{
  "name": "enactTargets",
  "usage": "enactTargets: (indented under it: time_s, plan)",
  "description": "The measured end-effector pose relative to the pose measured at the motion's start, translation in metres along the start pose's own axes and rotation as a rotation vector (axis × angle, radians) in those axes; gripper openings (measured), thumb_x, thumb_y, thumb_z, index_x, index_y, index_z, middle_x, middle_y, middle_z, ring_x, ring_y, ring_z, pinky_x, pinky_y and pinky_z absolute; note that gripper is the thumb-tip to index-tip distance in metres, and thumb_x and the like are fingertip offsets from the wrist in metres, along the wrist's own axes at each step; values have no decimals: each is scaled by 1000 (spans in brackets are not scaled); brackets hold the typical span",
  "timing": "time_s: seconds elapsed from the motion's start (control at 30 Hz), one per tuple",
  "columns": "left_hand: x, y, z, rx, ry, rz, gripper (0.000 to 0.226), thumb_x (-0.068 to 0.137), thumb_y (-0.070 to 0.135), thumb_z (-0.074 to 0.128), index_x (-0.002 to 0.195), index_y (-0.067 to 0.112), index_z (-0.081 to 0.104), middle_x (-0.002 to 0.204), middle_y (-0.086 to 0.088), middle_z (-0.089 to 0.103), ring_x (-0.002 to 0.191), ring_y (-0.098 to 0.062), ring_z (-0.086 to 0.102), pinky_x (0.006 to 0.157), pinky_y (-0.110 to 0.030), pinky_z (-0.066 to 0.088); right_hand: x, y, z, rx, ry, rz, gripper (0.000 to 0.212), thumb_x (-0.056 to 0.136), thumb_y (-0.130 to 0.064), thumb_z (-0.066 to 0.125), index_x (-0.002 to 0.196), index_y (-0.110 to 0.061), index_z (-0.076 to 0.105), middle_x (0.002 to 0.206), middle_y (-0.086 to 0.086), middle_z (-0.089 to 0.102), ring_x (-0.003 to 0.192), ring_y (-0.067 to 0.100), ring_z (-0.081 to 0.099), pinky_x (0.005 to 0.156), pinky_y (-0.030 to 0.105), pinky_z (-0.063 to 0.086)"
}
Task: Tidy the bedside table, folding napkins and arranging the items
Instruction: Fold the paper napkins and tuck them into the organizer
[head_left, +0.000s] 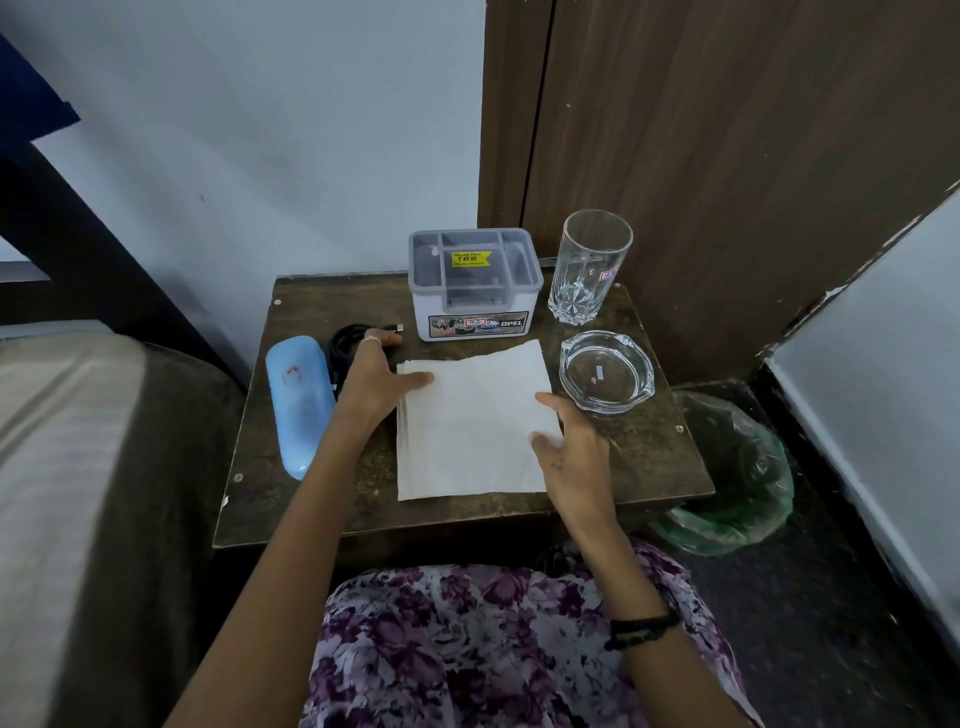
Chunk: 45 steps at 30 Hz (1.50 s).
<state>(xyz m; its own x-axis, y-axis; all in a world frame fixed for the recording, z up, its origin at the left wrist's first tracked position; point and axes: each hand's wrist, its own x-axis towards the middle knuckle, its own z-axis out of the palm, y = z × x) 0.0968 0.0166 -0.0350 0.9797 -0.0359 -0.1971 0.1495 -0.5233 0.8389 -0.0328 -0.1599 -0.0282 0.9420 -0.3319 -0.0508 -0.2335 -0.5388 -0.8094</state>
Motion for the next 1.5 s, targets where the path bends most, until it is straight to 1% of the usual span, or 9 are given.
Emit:
enactTargets:
  time_s: [0.1, 0.2, 0.43, 0.57, 0.87, 0.97, 1.17, 1.33, 1.5]
  plan:
    - [1, 3, 0, 8, 15, 5, 61, 76, 10, 73, 128, 7, 41, 137, -10, 45, 120, -17, 44, 88, -22, 34, 2, 0, 1, -11, 10, -8, 42, 91, -3, 53, 133, -11, 50, 134, 8, 54, 96, 3, 50, 75, -11, 26]
    - [-13, 2, 1, 40, 75, 28, 57, 80, 9, 69, 129, 6, 41, 135, -11, 47, 115, -19, 48, 86, -23, 36, 2, 0, 1, -15, 11, -10, 42, 91, -2, 53, 132, -9, 49, 135, 8, 53, 104, 8, 54, 74, -13, 25]
    - [-78, -2, 6, 262, 194, -4, 42, 87, 20, 62, 120, -1, 46, 117, -19, 54, 100, -33, 56, 72, -32, 40, -2, -3, 5, 66, 2, -4, 43, 92, -9, 55, 134, -12, 47, 135, 7, 54, 121, 17, 51, 90, 5, 32]
    - [-100, -8, 10, 227, 130, -52, 41, 89, 21, 60, 122, -1, 48, 117, -18, 56, 103, -31, 56, 81, -35, 44, -6, -6, 4, 178, 64, 86, 53, 93, -22, 56, 142, -14, 36, 133, 6, 55, 121, 18, 53, 99, 29, 40]
    - [-117, -9, 10, 206, 159, -63, 38, 86, 20, 63, 118, 0, 56, 112, -16, 57, 99, -27, 55, 83, -32, 44, -12, 0, 2, 247, 41, 141, 36, 90, -14, 58, 126, -9, 57, 123, 4, 63, 109, 14, 59, 93, 25, 46]
    - [-124, -7, 14, 212, 204, -48, 42, 85, 15, 64, 122, 0, 52, 116, -17, 51, 107, -31, 51, 89, -36, 43, -12, 1, 0, 361, 6, 192, 38, 88, -12, 61, 126, -11, 57, 121, 0, 62, 109, 11, 56, 86, 16, 42]
    - [-131, -4, 28, 276, 259, -29, 34, 85, 1, 59, 118, 1, 54, 125, -17, 45, 119, -32, 39, 95, -39, 37, -14, 5, -3, 442, -36, 212, 42, 86, -4, 61, 127, -10, 53, 122, 3, 61, 111, 14, 56, 96, 29, 46]
    - [-133, 1, 37, 322, 256, -27, 32, 86, -7, 46, 110, 11, 58, 132, -7, 46, 120, -27, 39, 96, -40, 28, -11, 8, -2, 459, -51, 205, 46, 84, -1, 61, 127, -15, 50, 110, -5, 58, 93, -1, 56, 75, 12, 46]
    - [-132, 1, 39, 362, 235, -52, 38, 86, -11, 41, 109, 14, 58, 142, -10, 39, 127, -30, 34, 100, -44, 28, -10, 11, -2, 439, -75, 200, 49, 84, 1, 61, 129, -14, 48, 110, -7, 55, 98, 4, 53, 79, 13, 44]
